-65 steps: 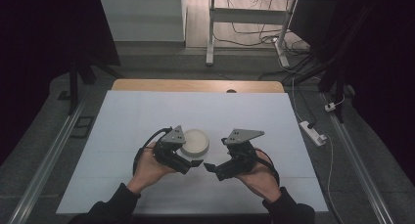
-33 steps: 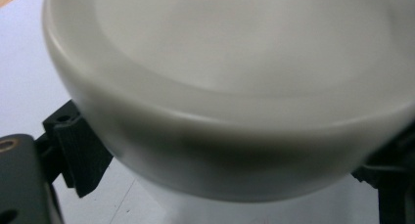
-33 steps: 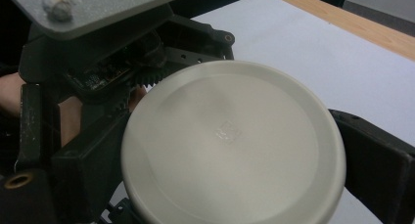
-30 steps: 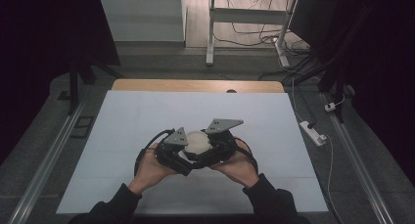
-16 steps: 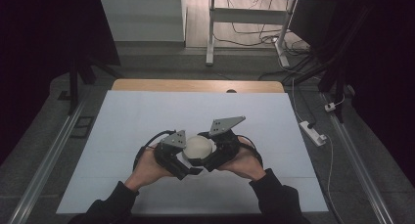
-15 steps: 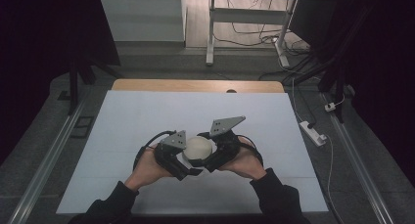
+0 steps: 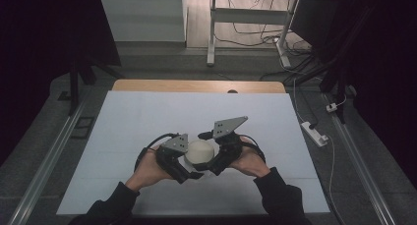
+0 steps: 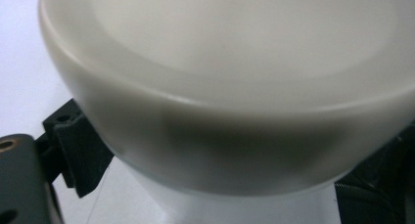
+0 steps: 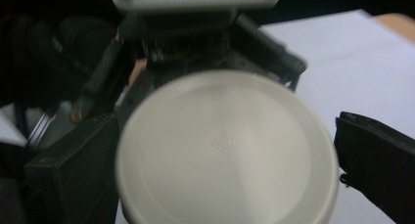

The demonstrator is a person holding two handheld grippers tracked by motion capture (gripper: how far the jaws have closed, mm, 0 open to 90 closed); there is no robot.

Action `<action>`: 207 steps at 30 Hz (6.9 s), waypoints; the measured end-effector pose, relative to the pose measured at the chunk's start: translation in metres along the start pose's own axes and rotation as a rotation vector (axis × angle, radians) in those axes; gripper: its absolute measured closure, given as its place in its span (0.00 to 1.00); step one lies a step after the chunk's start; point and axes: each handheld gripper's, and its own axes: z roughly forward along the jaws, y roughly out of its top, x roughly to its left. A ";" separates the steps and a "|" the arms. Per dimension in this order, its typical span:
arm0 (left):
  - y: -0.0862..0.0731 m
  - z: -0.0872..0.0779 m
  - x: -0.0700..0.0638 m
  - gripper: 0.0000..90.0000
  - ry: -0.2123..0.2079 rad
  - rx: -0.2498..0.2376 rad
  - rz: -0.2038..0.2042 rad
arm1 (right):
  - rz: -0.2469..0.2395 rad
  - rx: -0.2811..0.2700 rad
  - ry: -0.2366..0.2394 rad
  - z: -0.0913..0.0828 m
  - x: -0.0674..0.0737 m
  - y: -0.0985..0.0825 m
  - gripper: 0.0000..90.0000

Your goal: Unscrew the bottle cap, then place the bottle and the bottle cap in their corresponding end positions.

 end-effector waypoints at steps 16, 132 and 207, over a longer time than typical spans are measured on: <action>0.000 -0.004 0.003 0.08 0.204 -0.019 -0.148 | 0.131 -0.001 -0.324 0.013 0.015 0.008 0.00; -0.013 -0.005 0.023 0.08 0.145 -0.002 -0.131 | 0.117 -0.029 -0.244 -0.015 0.018 0.004 0.08; 0.008 0.010 0.082 0.08 0.298 -0.047 -0.153 | 0.114 0.061 -0.275 0.010 0.052 -0.053 0.08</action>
